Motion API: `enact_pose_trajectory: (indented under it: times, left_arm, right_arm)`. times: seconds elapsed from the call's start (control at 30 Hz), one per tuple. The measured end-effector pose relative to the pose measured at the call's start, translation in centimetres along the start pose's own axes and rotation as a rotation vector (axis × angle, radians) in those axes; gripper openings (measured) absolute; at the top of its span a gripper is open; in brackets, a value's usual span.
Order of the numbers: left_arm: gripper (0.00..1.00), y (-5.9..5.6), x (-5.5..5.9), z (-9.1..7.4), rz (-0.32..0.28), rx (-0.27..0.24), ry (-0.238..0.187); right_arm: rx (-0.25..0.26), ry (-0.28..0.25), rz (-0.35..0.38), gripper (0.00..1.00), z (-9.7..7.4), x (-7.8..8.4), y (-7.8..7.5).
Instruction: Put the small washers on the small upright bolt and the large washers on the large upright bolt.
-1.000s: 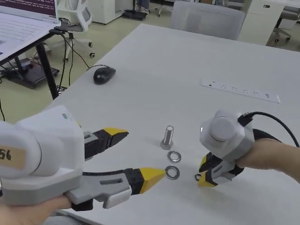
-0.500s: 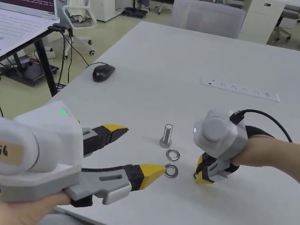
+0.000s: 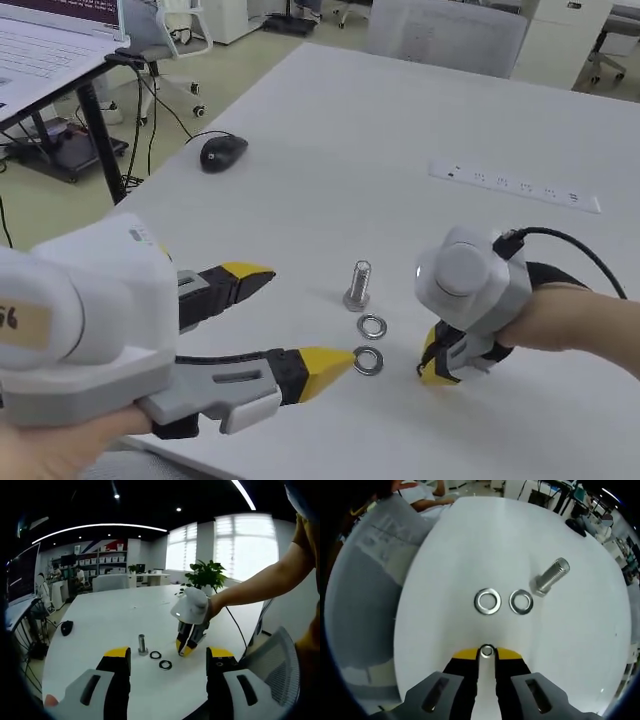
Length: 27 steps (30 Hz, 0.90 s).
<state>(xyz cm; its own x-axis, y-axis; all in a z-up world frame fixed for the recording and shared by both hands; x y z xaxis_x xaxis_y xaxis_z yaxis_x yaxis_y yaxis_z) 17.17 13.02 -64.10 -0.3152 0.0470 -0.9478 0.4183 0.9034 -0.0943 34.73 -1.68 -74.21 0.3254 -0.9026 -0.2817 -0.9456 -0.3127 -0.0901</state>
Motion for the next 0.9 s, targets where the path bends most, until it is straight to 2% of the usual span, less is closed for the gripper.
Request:
enact_pose_trajectory:
  times: [0.2,0.3,0.47,0.63,0.9]
  left_arm:
    - [0.60,0.0,0.0,0.1,0.002,0.003,0.006]
    - [0.60,-0.3,-0.1,0.4,0.005,0.012,0.004]
    - [0.60,-0.5,-0.2,0.7,0.011,0.022,0.006]
    - [0.60,-0.6,-0.1,0.8,0.011,0.026,0.005]
    - [0.60,-0.5,-0.1,0.7,0.011,0.023,0.008]
  right_arm:
    - [0.009,-0.015,0.031,0.11,-2.9,1.2,-0.6]
    - [0.035,-0.016,0.047,0.11,-4.6,2.4,-1.0]
    - [0.072,0.002,0.071,0.12,-6.5,4.0,-1.6]
    - [0.096,0.006,0.089,0.12,-7.2,4.5,-2.1]
    - [0.139,-0.005,0.100,0.12,-7.6,3.9,-3.6]
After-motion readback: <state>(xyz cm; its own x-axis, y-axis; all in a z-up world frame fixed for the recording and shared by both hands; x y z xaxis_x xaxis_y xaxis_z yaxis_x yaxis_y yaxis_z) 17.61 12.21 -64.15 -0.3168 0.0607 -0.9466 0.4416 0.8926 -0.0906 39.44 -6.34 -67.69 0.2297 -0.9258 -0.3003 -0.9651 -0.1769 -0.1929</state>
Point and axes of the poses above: the centre of the closed fingertips' face, and the gripper's own axes: z roughly forward along the fingers, y roughly to its left, x roughly out of its underside, the point moved 8 cm from there along -z, roughly backward along the fingers, and after that the axes turned 4 degrees about x, right-handed, at the moved point
